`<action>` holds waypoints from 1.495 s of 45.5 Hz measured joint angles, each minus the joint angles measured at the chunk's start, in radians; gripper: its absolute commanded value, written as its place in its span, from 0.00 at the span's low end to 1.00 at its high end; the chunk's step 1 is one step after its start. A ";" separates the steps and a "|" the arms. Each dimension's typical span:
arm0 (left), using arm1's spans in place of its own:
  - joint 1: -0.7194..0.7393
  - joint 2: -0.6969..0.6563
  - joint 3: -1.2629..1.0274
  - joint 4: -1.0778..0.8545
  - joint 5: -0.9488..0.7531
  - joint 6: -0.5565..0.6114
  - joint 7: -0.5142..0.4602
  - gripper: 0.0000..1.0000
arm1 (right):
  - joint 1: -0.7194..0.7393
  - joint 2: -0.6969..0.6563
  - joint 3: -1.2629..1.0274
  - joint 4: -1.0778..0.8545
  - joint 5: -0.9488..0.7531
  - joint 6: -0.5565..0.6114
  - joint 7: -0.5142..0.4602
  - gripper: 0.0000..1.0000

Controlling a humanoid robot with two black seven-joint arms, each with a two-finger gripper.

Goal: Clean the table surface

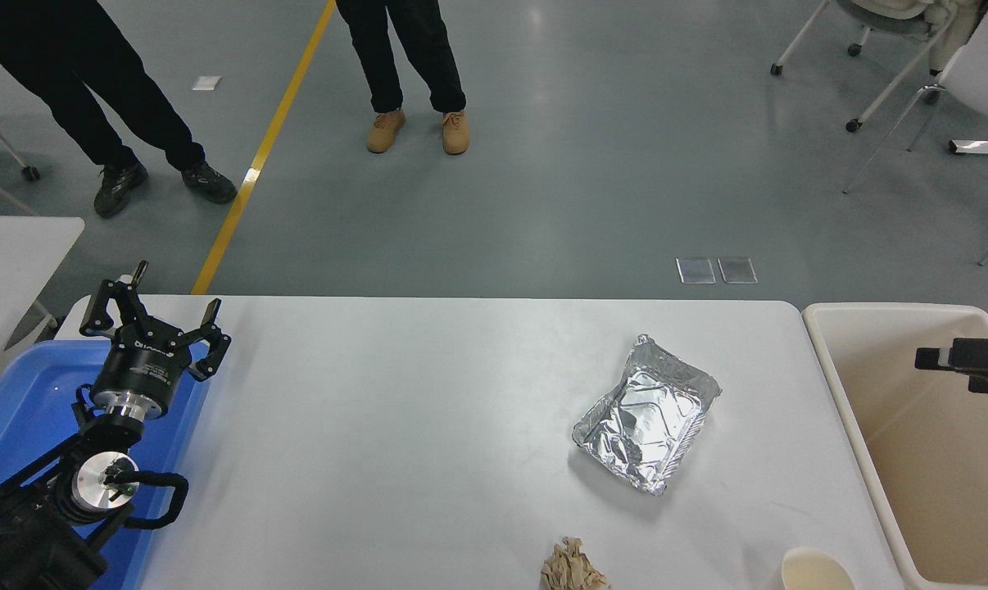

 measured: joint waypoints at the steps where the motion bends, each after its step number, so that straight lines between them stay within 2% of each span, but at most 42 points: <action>1: 0.000 0.000 0.000 0.000 0.000 0.000 0.000 0.99 | -0.001 -0.007 0.000 0.019 -0.023 0.000 0.000 0.99; 16: 0.000 0.000 0.000 0.000 0.000 0.000 0.000 0.99 | -0.001 -0.024 -0.003 0.189 -0.213 -0.001 0.000 0.99; 40: 0.000 0.000 0.000 0.000 -0.001 0.000 0.000 0.99 | -0.008 0.071 -0.037 0.248 -0.418 0.000 -0.001 0.99; 55: 0.000 0.000 0.000 0.000 0.000 0.000 0.000 0.99 | -0.027 0.089 -0.031 0.253 -0.475 -0.010 -0.007 0.98; 68: 0.000 0.000 0.000 0.000 0.000 0.000 0.000 0.99 | -0.132 0.102 0.014 0.239 -0.488 -0.070 -0.010 0.98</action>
